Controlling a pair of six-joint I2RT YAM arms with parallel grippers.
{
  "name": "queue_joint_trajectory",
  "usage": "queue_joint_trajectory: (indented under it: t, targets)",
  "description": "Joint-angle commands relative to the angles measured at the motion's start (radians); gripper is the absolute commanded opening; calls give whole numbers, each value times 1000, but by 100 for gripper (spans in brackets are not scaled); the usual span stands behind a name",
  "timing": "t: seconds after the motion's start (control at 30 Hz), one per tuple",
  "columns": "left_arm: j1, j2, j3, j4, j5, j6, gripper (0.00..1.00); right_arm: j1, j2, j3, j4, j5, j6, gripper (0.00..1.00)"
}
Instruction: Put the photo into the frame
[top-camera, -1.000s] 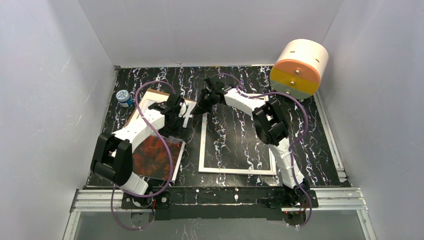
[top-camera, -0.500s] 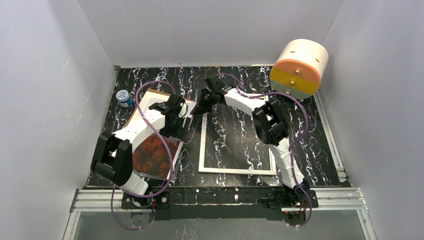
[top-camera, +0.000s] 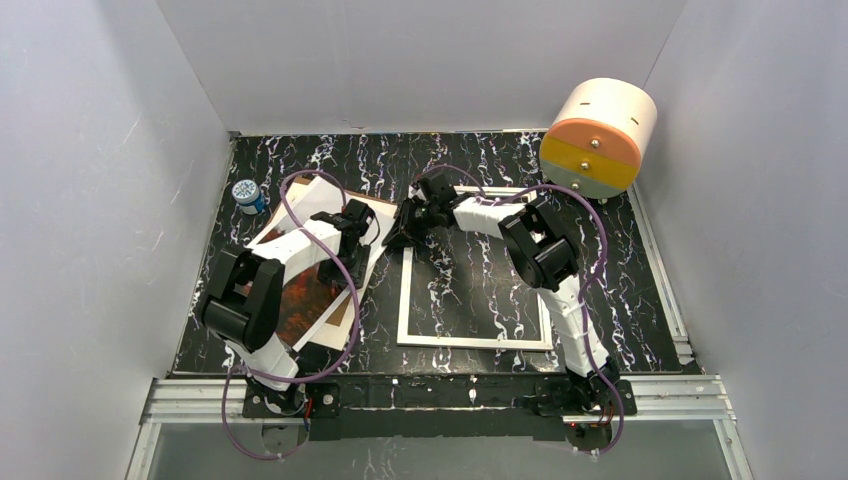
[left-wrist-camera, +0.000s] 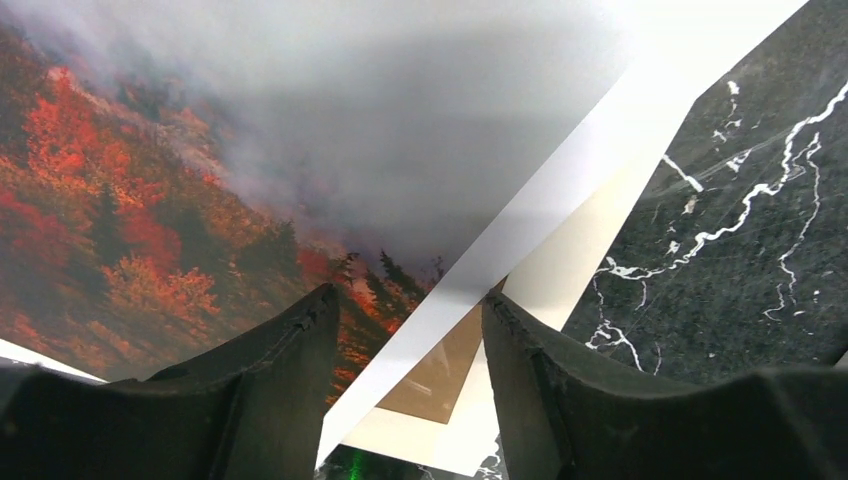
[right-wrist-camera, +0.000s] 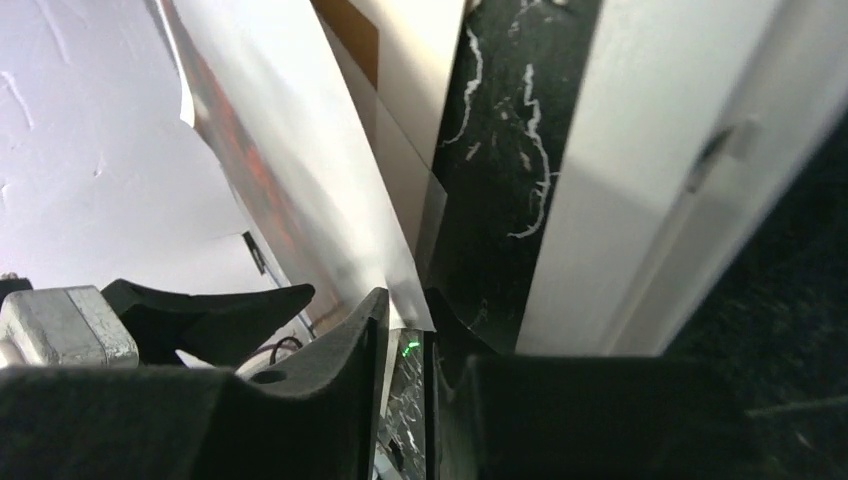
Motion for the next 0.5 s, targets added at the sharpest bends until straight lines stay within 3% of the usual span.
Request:
queue_joint_trajectory:
  t: [0.0,0.27,0.47]
  targets:
    - [1,24,-28,23,-7,-53,52,-1,-66,-40,238,-108,-1,29]
    - [2,62,-57,39,19,-95,48,25,-99,-97,226,-80,-8,44]
    - [21,90,-66,42,63,-121,43,70,-115,-153,339,-85,-6,40]
